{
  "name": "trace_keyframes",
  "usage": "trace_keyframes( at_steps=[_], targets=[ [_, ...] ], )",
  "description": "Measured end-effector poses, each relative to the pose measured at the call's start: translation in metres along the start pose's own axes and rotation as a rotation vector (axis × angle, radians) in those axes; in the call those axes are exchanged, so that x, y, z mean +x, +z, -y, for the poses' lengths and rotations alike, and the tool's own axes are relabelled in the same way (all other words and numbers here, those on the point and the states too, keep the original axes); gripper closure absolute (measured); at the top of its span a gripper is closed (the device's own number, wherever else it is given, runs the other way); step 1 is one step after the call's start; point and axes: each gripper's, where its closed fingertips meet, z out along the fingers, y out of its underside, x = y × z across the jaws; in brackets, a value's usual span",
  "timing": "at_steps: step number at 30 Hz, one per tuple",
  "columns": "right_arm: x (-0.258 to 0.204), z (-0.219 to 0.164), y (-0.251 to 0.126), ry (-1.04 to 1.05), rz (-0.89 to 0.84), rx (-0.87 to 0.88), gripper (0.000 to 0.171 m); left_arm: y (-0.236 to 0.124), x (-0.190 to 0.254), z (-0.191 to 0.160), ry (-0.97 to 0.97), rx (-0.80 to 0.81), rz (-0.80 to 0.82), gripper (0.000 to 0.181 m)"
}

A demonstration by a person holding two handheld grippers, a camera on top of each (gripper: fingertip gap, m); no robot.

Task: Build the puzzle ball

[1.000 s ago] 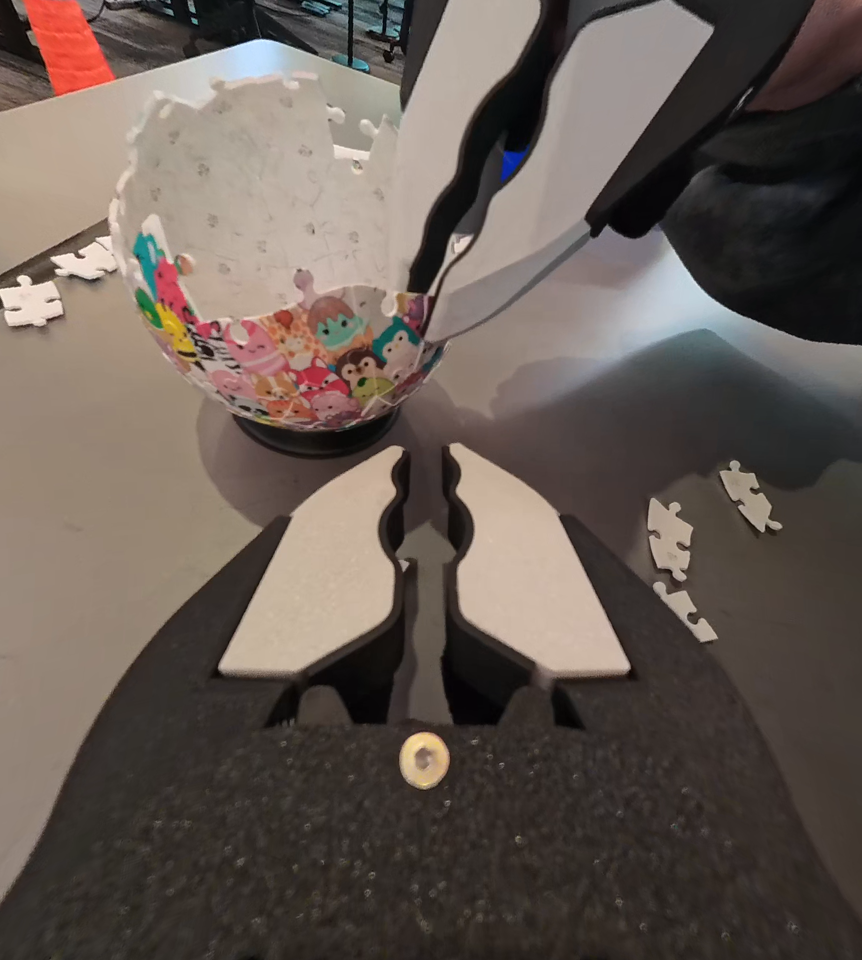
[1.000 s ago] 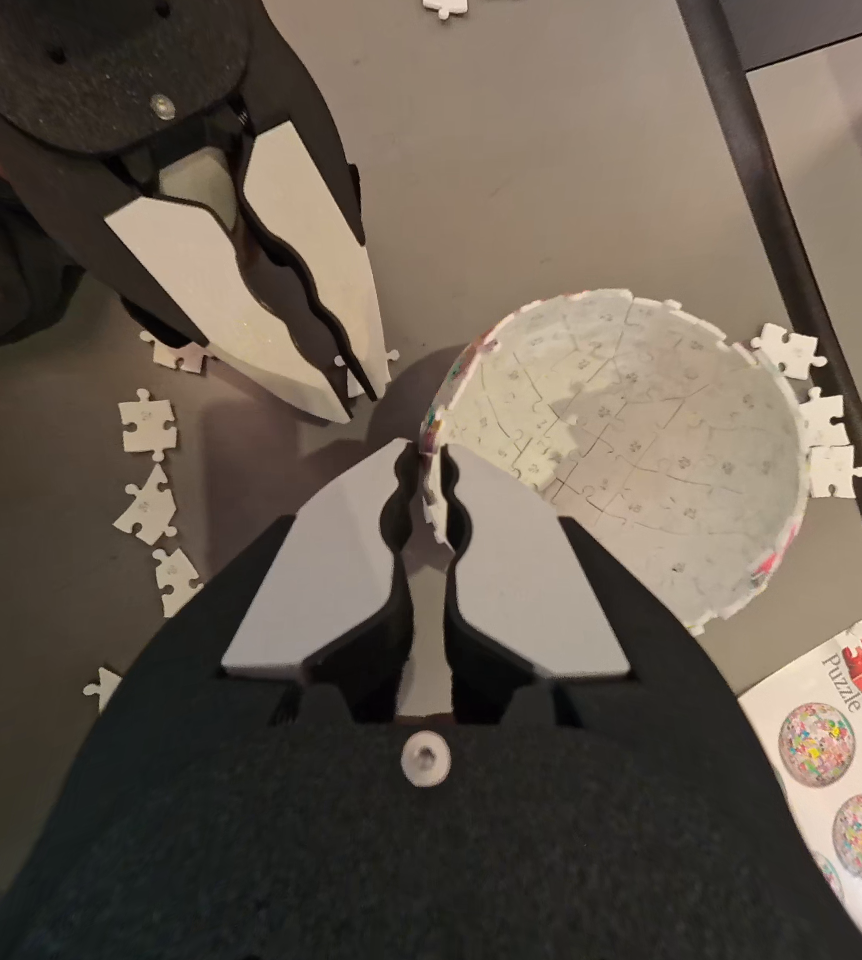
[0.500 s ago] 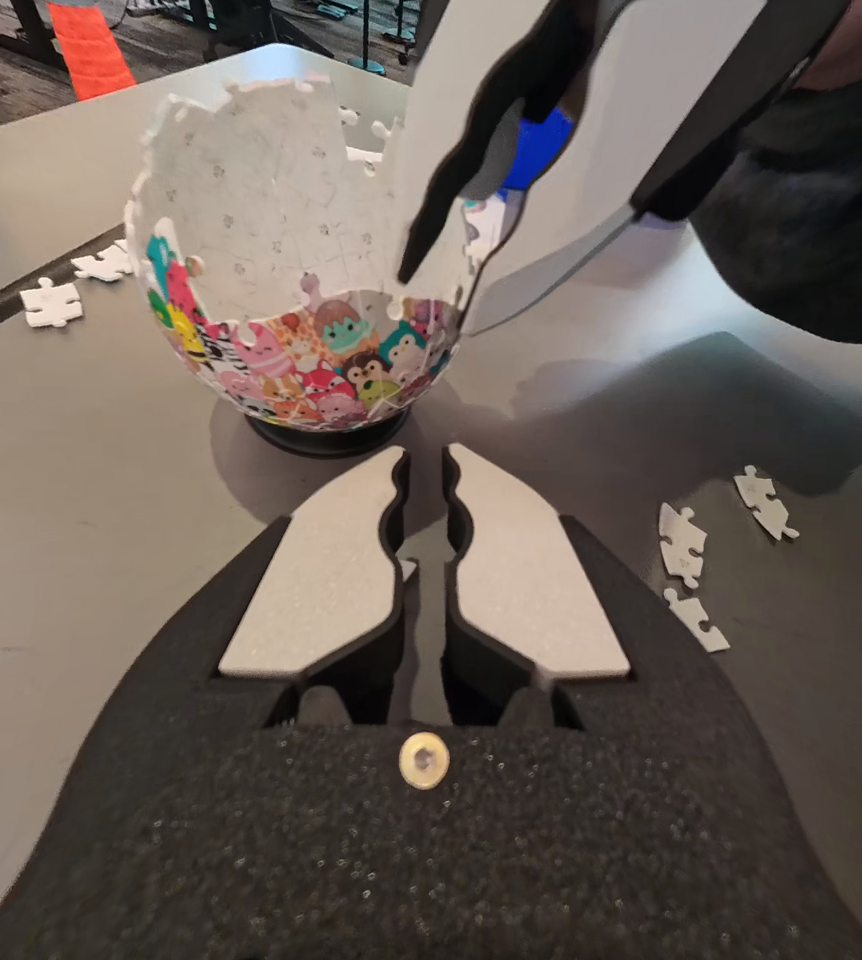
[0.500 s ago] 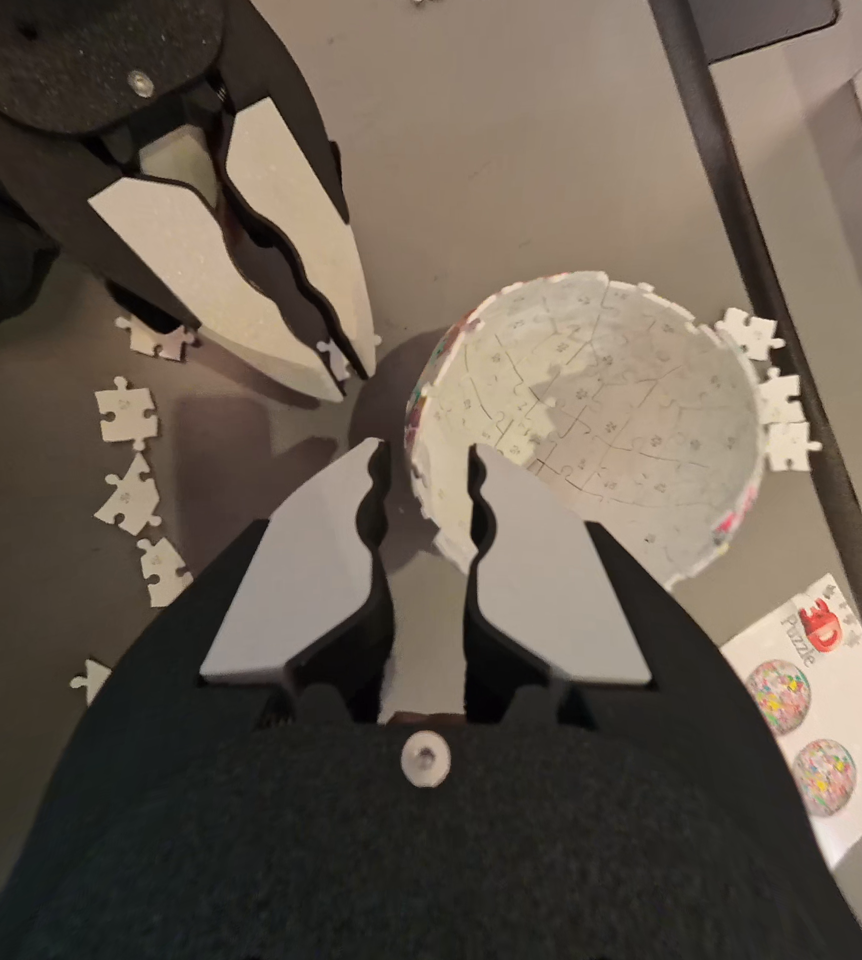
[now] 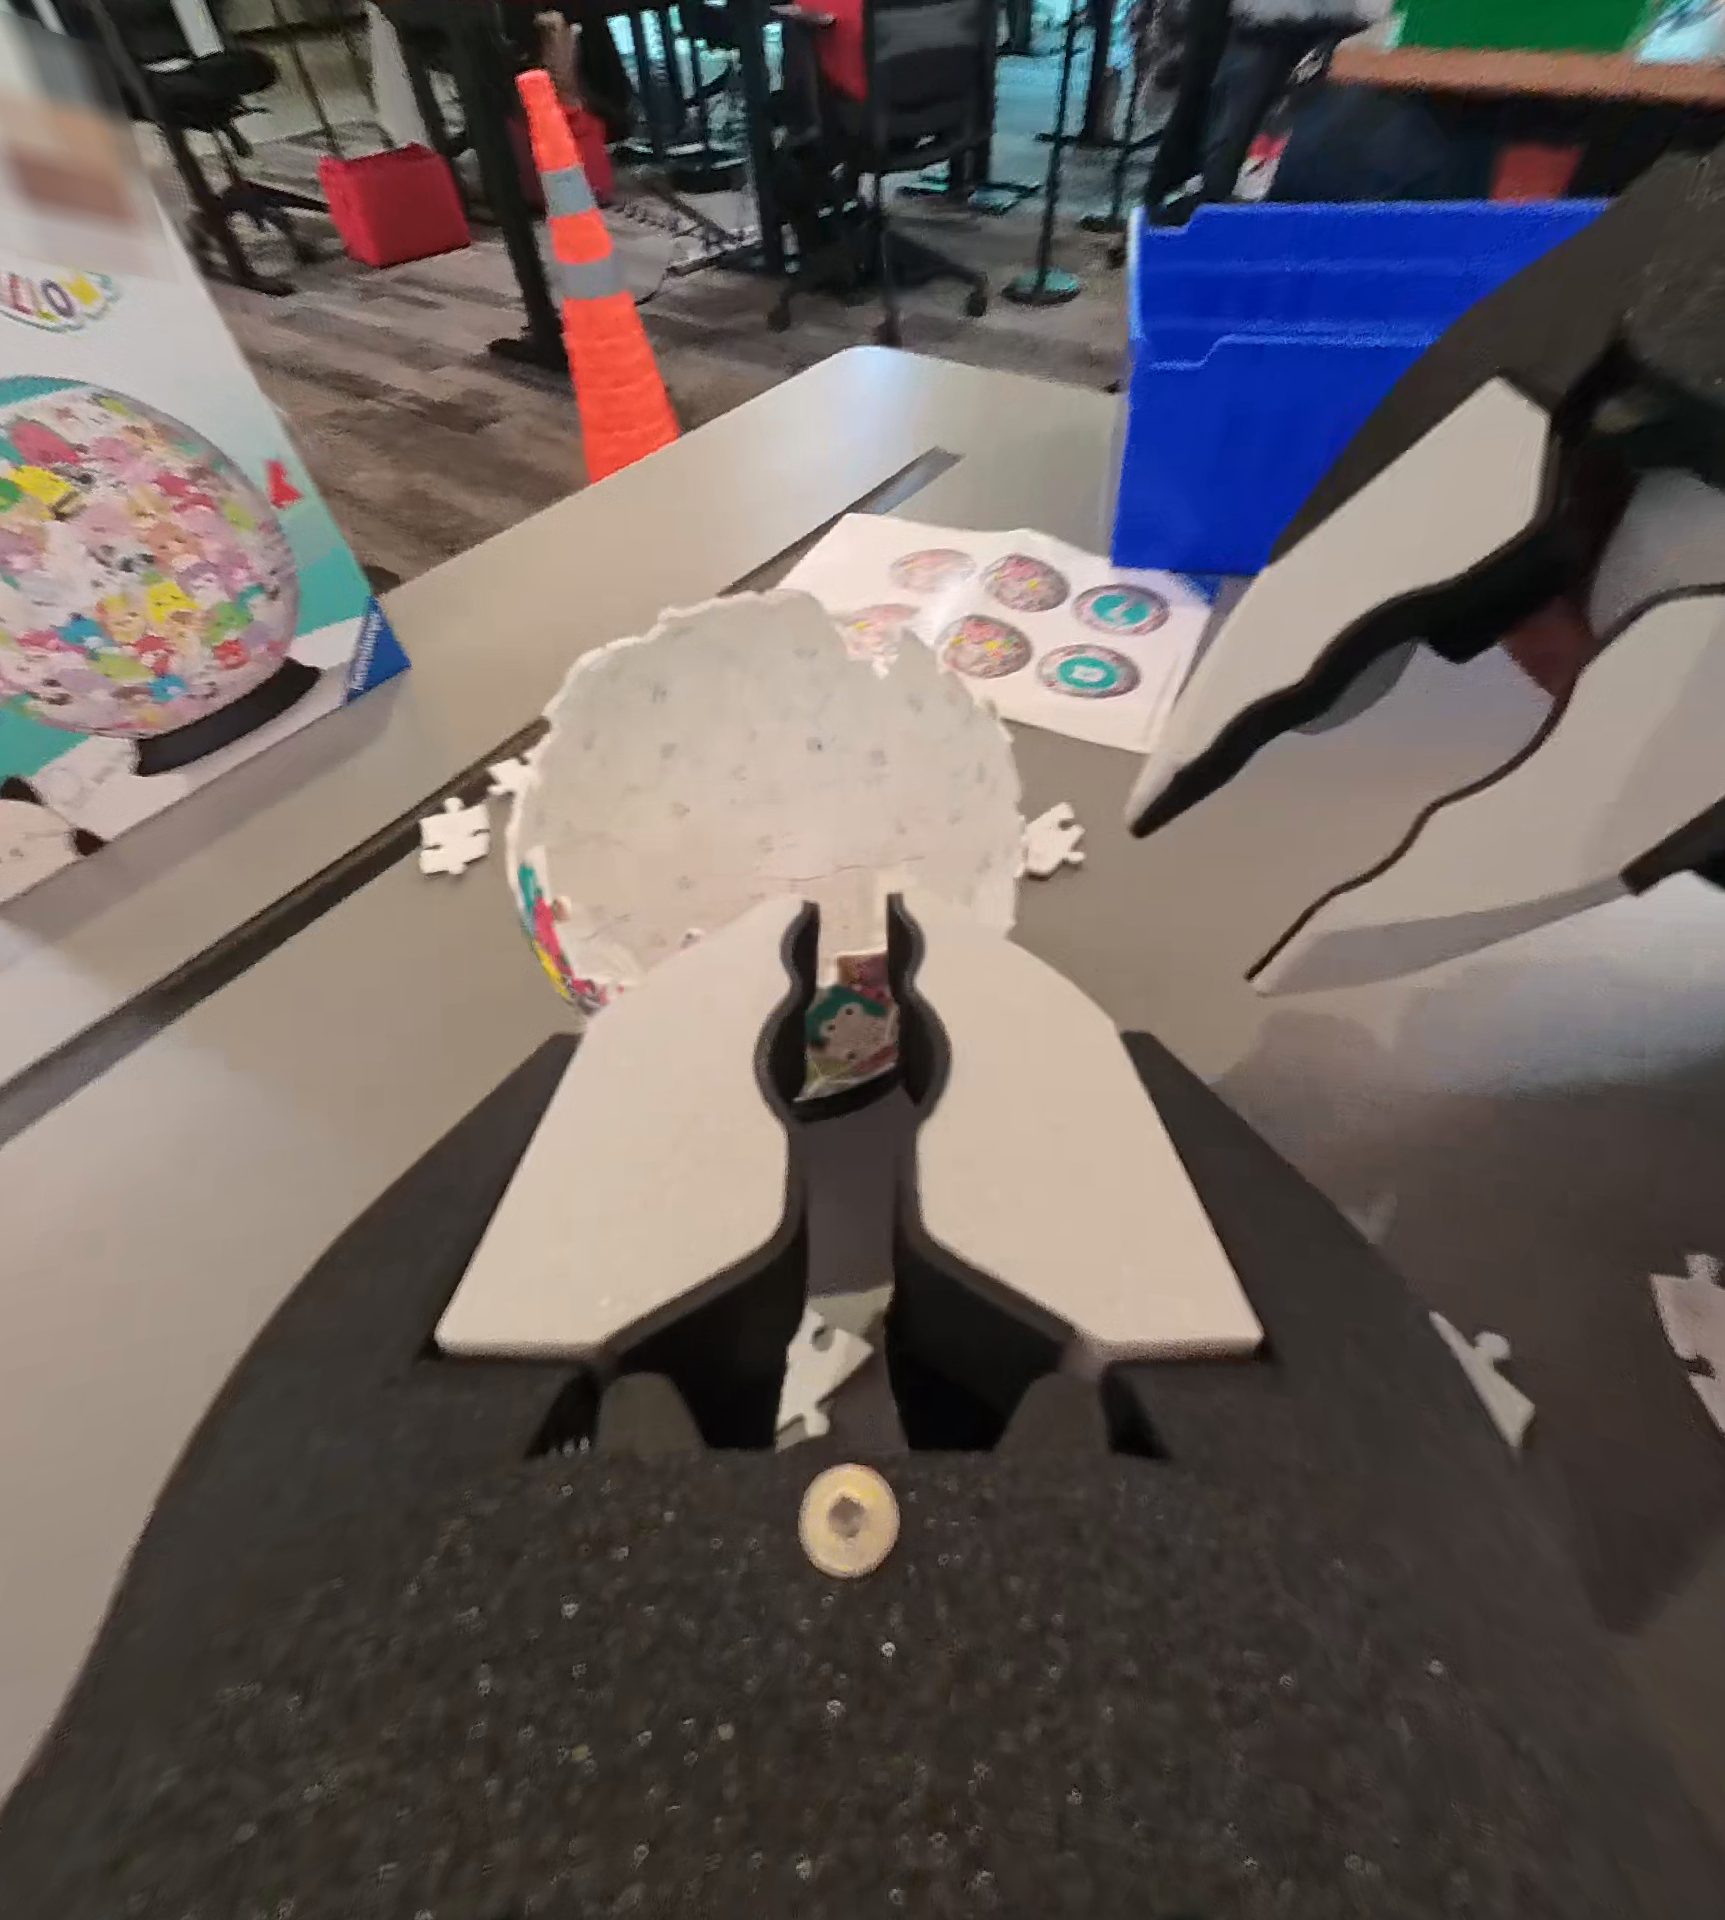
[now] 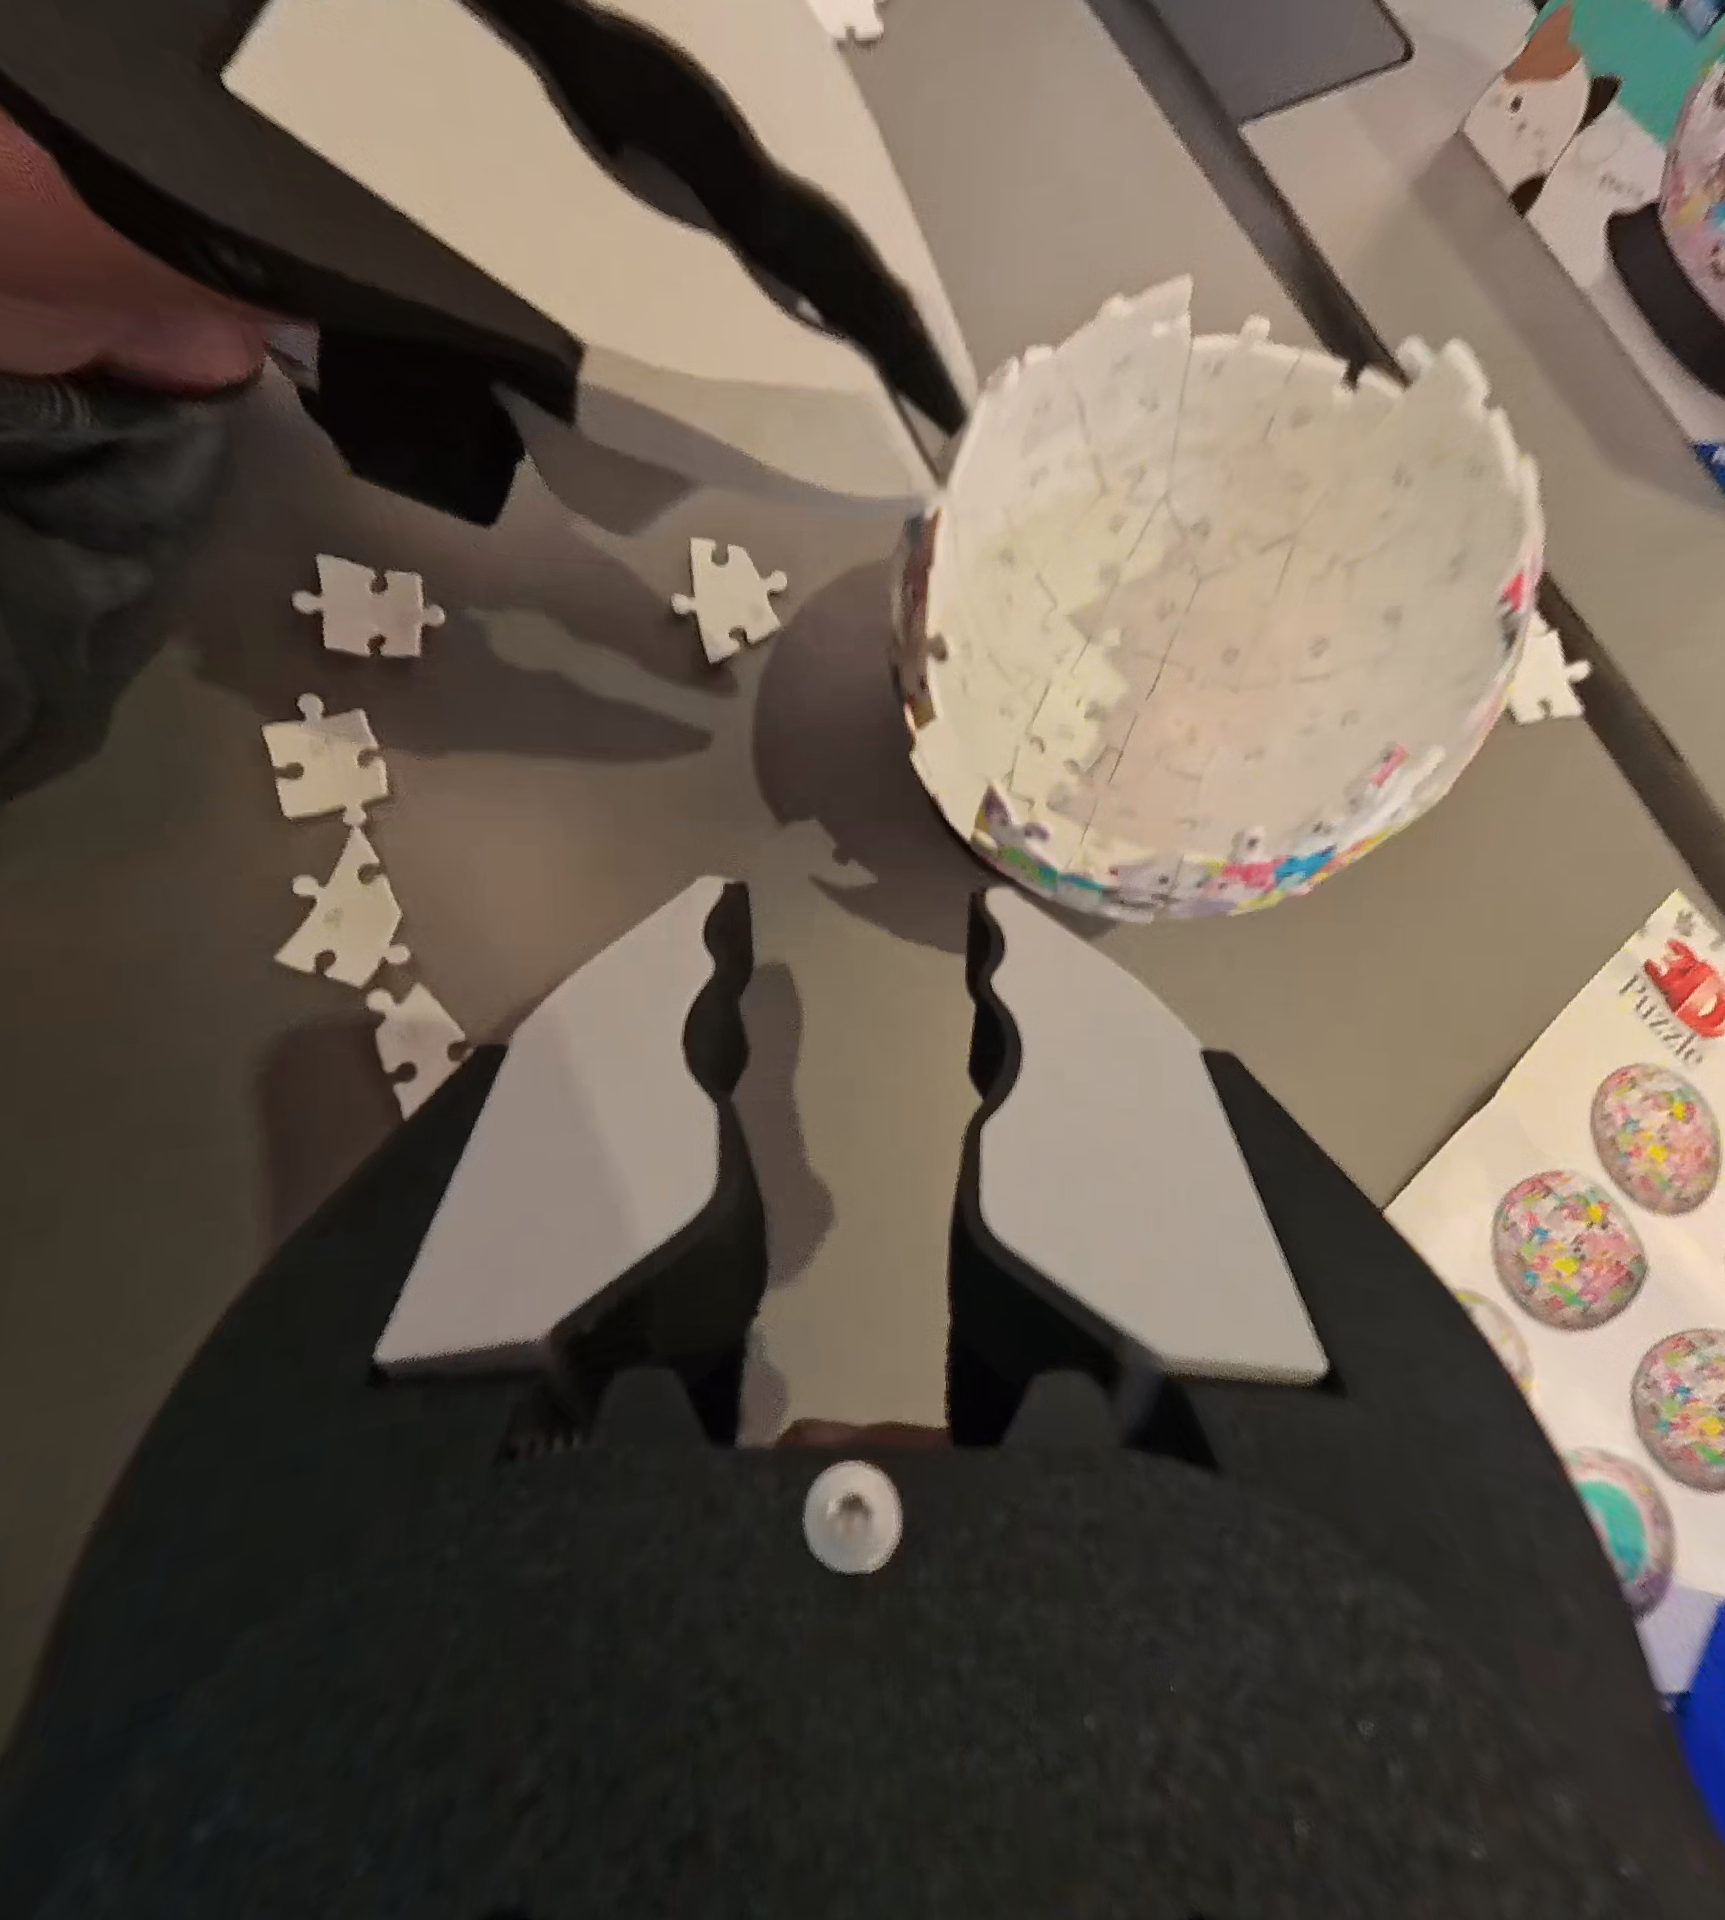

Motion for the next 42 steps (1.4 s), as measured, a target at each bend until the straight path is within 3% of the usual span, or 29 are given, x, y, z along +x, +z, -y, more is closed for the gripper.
trace_keyframes(
  at_steps=[10, 27, 34, 42],
  targets=[
    [-0.008, -0.01, 0.001, 0.028, 0.055, 0.027, 0.132, 0.01, 0.002, -0.009, -0.054, -0.06, 0.19, 0.181],
    [-0.011, -0.003, -0.005, -0.029, 0.033, 0.041, 0.129, 0.01, 0.002, -0.043, -0.058, -0.142, 0.202, 0.181],
    [-0.013, -0.003, -0.005, -0.034, 0.025, 0.027, 0.129, 0.003, 0.012, -0.018, 0.004, -0.075, 0.194, 0.181],
    [-0.018, -0.009, 0.001, -0.042, 0.03, 0.007, 0.129, 0.014, 0.011, -0.028, 0.01, -0.119, 0.194, 0.181]
  ],
)
